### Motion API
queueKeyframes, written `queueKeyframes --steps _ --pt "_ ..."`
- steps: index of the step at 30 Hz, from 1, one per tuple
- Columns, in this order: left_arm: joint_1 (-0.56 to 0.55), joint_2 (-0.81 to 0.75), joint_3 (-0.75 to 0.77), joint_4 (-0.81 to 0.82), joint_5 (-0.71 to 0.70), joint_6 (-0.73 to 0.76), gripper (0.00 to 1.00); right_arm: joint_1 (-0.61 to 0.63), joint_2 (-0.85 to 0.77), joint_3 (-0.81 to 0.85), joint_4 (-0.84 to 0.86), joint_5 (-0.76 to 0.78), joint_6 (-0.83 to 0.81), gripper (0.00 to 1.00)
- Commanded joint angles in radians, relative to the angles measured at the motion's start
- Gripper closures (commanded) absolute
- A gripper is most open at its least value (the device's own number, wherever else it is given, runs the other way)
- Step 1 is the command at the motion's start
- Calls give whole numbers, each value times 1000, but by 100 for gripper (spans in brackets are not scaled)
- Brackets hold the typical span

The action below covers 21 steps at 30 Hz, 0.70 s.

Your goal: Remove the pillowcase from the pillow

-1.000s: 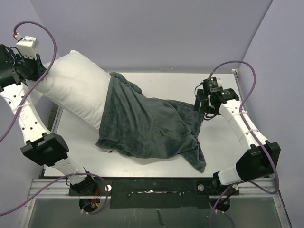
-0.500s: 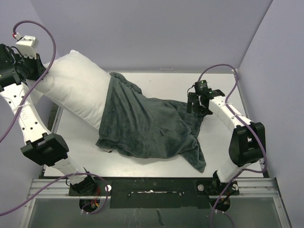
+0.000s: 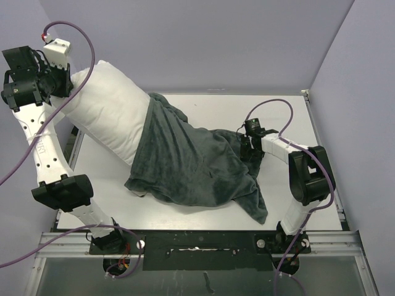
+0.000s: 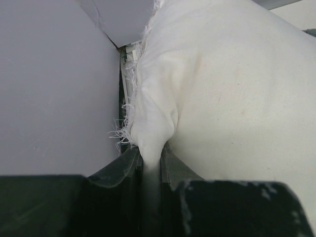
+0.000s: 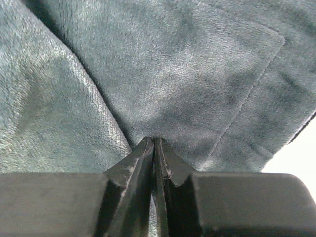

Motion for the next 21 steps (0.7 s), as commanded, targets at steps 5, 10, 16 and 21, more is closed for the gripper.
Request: queueKeyframes --steps 5,10,16,21 --pt "-4 -29 105 28 -6 29 100 -119 -158 -69 28 -15 53 100" --pt "26 -39 119 41 0 44 100 -180 -229 -84 -38 14 54 100" --pt "101 -44 127 59 62 63 100 -214 -285 -100 -32 -36 44 94" --pt "84 -78 44 90 85 56 100 -45 -246 -34 61 -5 -83 29"
